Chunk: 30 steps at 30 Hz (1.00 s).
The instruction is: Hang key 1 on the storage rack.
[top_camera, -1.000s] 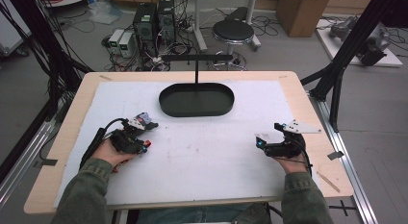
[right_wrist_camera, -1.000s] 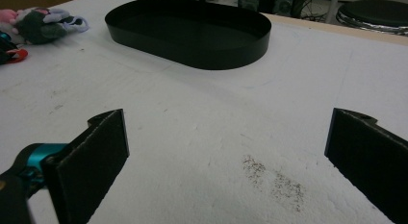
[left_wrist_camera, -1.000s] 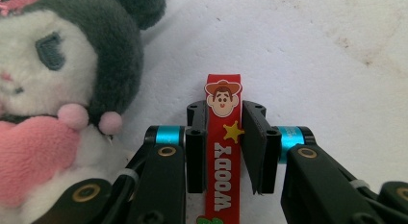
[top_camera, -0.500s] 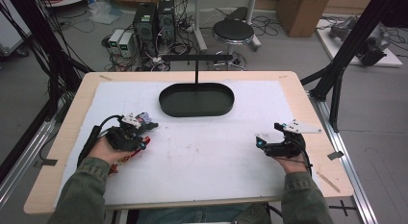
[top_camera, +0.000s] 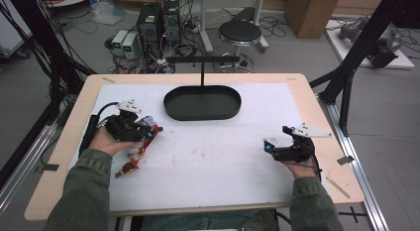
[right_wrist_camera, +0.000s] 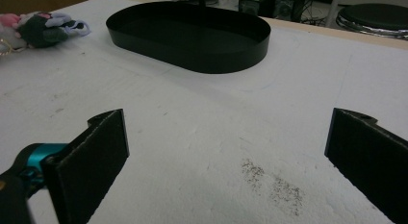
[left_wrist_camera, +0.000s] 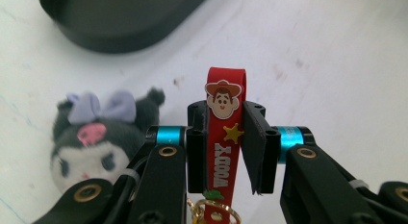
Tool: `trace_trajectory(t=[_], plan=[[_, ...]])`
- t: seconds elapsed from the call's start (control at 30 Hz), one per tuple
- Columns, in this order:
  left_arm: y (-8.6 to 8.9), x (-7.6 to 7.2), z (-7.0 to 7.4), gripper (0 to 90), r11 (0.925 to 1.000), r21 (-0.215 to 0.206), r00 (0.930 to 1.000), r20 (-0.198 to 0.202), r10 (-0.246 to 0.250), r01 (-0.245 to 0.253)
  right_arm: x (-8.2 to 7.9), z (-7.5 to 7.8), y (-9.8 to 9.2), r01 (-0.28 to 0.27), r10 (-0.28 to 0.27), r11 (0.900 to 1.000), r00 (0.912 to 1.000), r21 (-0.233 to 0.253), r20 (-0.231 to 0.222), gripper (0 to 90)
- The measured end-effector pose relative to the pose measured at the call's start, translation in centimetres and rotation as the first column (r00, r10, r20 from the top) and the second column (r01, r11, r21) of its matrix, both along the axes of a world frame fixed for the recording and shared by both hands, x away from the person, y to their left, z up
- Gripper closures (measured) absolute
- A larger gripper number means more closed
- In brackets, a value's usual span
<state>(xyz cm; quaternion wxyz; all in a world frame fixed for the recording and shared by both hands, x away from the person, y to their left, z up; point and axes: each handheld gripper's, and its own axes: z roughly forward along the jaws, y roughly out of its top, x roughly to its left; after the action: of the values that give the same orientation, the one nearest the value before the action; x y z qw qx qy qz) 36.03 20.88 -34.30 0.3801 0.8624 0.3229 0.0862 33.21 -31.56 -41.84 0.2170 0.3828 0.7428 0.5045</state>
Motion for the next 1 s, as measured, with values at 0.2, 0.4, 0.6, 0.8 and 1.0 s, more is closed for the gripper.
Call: trace_trajectory(t=[0.2,0.4,0.6,0.8,1.0], plan=[[0.2,0.4,2.1,73.0,0.9983,-0.057,0.9996,0.028,-0.004,0.006,0.0,0.0,0.1,-0.002,0.002,1.0,1.0,0.001,-0.003,0.4],[-0.7,0.9,5.0,73.0,0.9981,-0.051,0.9978,0.058,-0.031,0.034,0.0,0.0,0.1,-0.003,0.003,1.0,1.0,-0.002,-0.002,0.4],[-1.3,1.6,7.7,72.9,0.9966,-0.067,0.994,0.102,-0.041,0.048,-0.1,0.0,0.1,-0.002,0.002,1.0,1.0,0.001,-0.002,0.4],[-2.0,2.7,9.9,73.0,0.9962,-0.072,0.9904,0.132,-0.039,0.048,-0.1,0.0,0.1,-0.004,0.004,1.0,1.0,0.001,-0.003,0.4],[-2.4,3.5,10.7,73.0,0.9974,-0.062,0.9902,0.137,-0.027,0.036,-0.1,0.0,0.1,-0.008,0.008,1.0,1.0,0.0,-0.004,0.4]])
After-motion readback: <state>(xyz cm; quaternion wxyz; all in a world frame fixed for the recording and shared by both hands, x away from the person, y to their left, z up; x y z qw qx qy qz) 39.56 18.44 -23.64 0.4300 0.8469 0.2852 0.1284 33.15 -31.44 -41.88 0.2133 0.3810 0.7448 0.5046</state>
